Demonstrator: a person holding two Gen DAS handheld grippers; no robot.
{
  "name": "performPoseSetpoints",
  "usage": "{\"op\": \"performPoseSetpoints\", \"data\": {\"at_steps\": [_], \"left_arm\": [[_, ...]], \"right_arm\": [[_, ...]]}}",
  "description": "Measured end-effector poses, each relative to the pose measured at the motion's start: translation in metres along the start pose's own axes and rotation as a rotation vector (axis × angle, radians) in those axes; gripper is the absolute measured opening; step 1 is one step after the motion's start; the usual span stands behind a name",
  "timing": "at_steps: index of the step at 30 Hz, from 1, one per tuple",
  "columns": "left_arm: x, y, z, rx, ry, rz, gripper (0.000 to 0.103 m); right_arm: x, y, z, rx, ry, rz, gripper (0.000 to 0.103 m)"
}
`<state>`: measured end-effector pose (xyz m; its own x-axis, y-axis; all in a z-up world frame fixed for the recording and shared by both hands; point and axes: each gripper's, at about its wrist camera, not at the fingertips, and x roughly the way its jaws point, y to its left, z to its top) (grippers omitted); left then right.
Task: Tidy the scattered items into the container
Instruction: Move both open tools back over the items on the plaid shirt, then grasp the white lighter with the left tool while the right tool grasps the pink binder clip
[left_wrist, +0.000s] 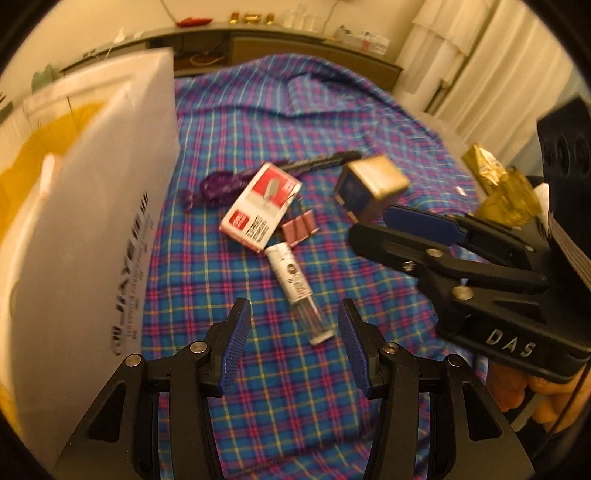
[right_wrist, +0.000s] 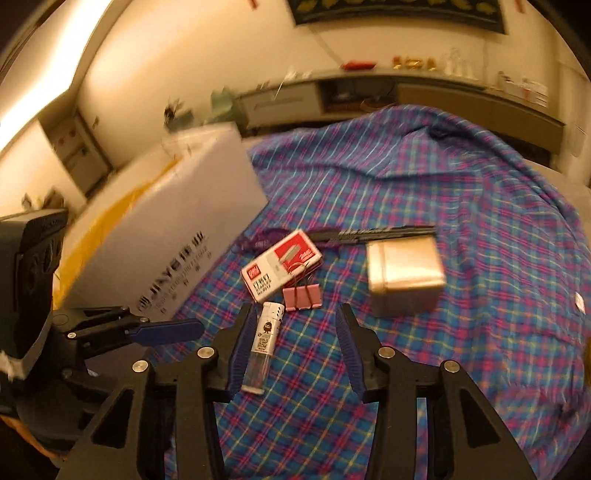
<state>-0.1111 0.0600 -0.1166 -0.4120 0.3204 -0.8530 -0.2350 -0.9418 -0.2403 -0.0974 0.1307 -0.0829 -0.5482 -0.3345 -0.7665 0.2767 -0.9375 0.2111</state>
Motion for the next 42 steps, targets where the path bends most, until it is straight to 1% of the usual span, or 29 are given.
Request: {"op": "performPoseSetpoints", "data": {"at_steps": [2,3,4,8,10,11,13,16,19,26,27,28,29,30,31,35,36,37,39,40,41,42], "left_arm": [[0.006,0.004,0.000,-0.029,0.000,-0.017,0.052],[0.009,0.005,0.000,-0.038,0.000,-0.023,0.052],[0.011,0.005,0.000,-0.042,-0.002,-0.029,0.052],[0.024,-0.005,-0.001,-0.017,0.000,-0.028,0.052],[0.028,-0.010,-0.002,0.002,-0.017,-0.020,0.052],[0.030,-0.012,0.000,0.011,-0.025,-0.008,0.052],[0.031,-0.014,0.002,0.015,-0.034,0.004,0.052],[0.031,-0.008,0.003,-0.008,-0.058,0.034,0.052],[0.031,-0.004,0.001,-0.025,-0.060,0.023,0.052],[0.031,-0.015,-0.001,0.075,-0.078,0.070,0.051],[0.031,-0.016,-0.002,0.083,-0.079,0.080,0.048],[0.030,-0.015,-0.002,0.088,-0.079,0.095,0.039],[0.030,-0.014,-0.003,0.092,-0.077,0.101,0.036],[0.029,-0.013,-0.002,0.090,-0.074,0.106,0.031],[0.028,-0.010,-0.002,0.082,-0.071,0.109,0.028],[0.027,-0.005,-0.002,0.072,-0.068,0.105,0.029],[0.026,-0.005,-0.002,0.072,-0.066,0.092,0.036],[0.026,-0.006,-0.003,0.075,-0.063,0.084,0.040],[0.027,-0.008,-0.003,0.084,-0.064,0.090,0.040],[0.026,-0.009,-0.004,0.091,-0.064,0.093,0.037],[0.026,-0.008,-0.004,0.094,-0.063,0.104,0.031],[0.026,-0.007,-0.003,0.094,-0.060,0.103,0.021]], "right_arm": [[0.016,0.001,0.006,-0.046,0.023,-0.008,0.047],[0.025,0.000,0.009,-0.058,0.040,-0.010,0.050],[0.033,-0.001,0.011,-0.065,0.054,-0.010,0.050],[0.061,0.000,0.012,-0.104,0.102,-0.025,0.050],[0.064,-0.004,0.014,-0.082,0.094,-0.015,0.049],[0.064,-0.007,0.015,-0.073,0.093,-0.019,0.047],[0.063,-0.012,0.016,-0.060,0.094,-0.039,0.035],[0.059,-0.018,0.015,-0.039,0.103,-0.063,0.035],[0.058,-0.020,0.015,-0.026,0.106,-0.069,0.035],[0.061,-0.013,0.015,-0.065,0.089,-0.113,0.036],[0.061,-0.013,0.014,-0.067,0.086,-0.115,0.036],[0.060,-0.013,0.013,-0.069,0.085,-0.118,0.036],[0.059,-0.014,0.012,-0.072,0.085,-0.121,0.036],[0.058,-0.014,0.011,-0.076,0.084,-0.123,0.036],[0.057,-0.014,0.010,-0.083,0.083,-0.125,0.036],[0.057,-0.008,0.005,-0.139,0.086,-0.148,0.036],[0.057,-0.007,0.005,-0.142,0.084,-0.143,0.036],[0.057,-0.006,0.005,-0.144,0.081,-0.134,0.036],[0.057,-0.006,0.005,-0.149,0.074,-0.123,0.036],[0.057,-0.008,0.005,-0.145,0.066,-0.118,0.036],[0.058,-0.009,0.005,-0.141,0.059,-0.116,0.037],[0.058,-0.009,0.005,-0.143,0.055,-0.117,0.037]]}}
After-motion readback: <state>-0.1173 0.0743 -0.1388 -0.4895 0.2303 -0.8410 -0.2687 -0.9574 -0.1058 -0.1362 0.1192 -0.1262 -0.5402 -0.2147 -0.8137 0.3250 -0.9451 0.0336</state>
